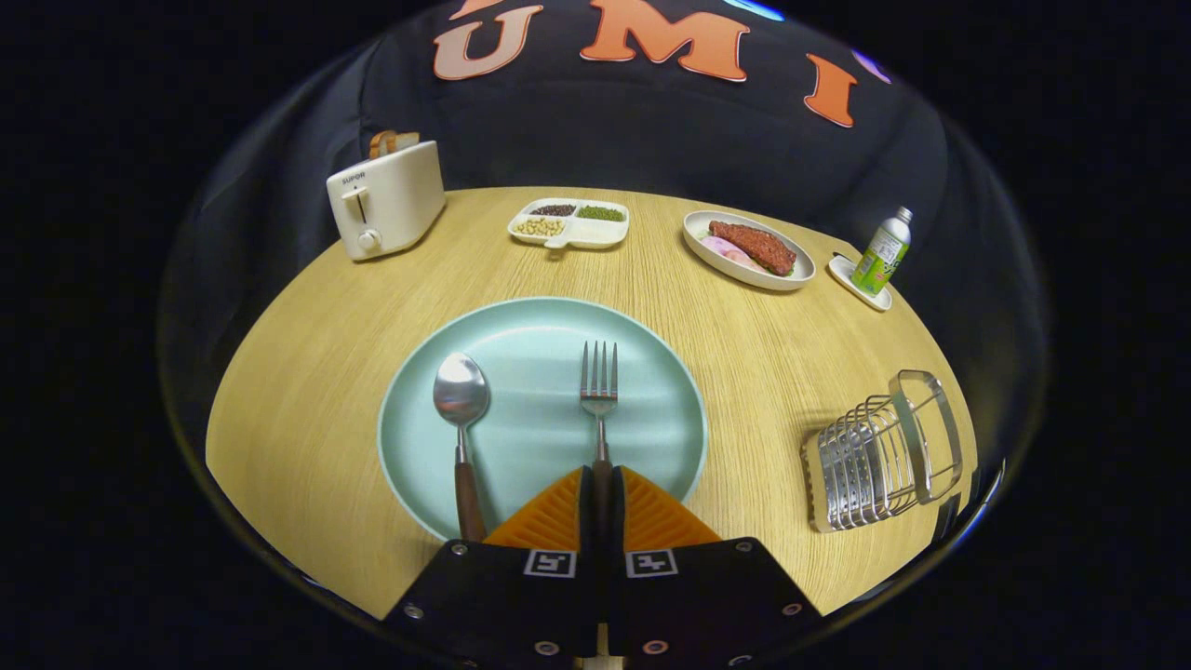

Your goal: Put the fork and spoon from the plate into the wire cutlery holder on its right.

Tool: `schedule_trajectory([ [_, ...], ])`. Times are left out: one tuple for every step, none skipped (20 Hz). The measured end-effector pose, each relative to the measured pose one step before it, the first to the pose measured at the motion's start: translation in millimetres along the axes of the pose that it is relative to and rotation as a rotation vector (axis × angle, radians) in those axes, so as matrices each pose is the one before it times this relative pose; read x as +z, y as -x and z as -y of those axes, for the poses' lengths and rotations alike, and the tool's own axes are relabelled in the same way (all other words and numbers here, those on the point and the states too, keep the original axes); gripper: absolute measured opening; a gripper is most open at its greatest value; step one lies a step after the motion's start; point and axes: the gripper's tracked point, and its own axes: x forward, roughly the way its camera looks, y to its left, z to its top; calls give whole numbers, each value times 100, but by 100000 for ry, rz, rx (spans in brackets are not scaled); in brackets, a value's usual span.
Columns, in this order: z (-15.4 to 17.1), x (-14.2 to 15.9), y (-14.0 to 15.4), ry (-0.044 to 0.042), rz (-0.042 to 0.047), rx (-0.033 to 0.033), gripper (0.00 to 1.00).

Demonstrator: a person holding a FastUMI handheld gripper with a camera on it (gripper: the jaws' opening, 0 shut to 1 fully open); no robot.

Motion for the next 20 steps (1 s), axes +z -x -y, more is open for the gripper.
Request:
schedule_trajectory([
  [366,741,737,948,925,381,5],
  [292,625,761,580,601,876,5],
  [429,668,889,97,562,865,5],
  [554,490,917,-172,-81,692,5],
  [651,528,1048,-677,-234,853,5],
  [743,465,977,-1676,-91,217,5],
  [884,318,1129,-962,-767,-25,5],
  [945,394,914,-545,-94,-575,5],
  [1042,289,1042,-169,-377,-666,5],
  [999,212,968,57,-459,-803,5],
  [1019,130,881,254,-580,-672,5],
  [1044,-18,861,172,-1028,-823,5],
  [1172,-66,741,311,-1530,-763,5],
  [948,-187,674,-53,-1361,-698,5],
  [1042,-121,595,-104,-1116,-855,5],
  [908,-257,420,294,-1650,-678,5],
  [868,-502,499,193,-2045,-679,5],
  [759,-509,244,-4,-2305,-283,5],
  [671,-549,178,208,-2437,-269,5],
  [528,-556,36,467,-2479,-224,5],
])
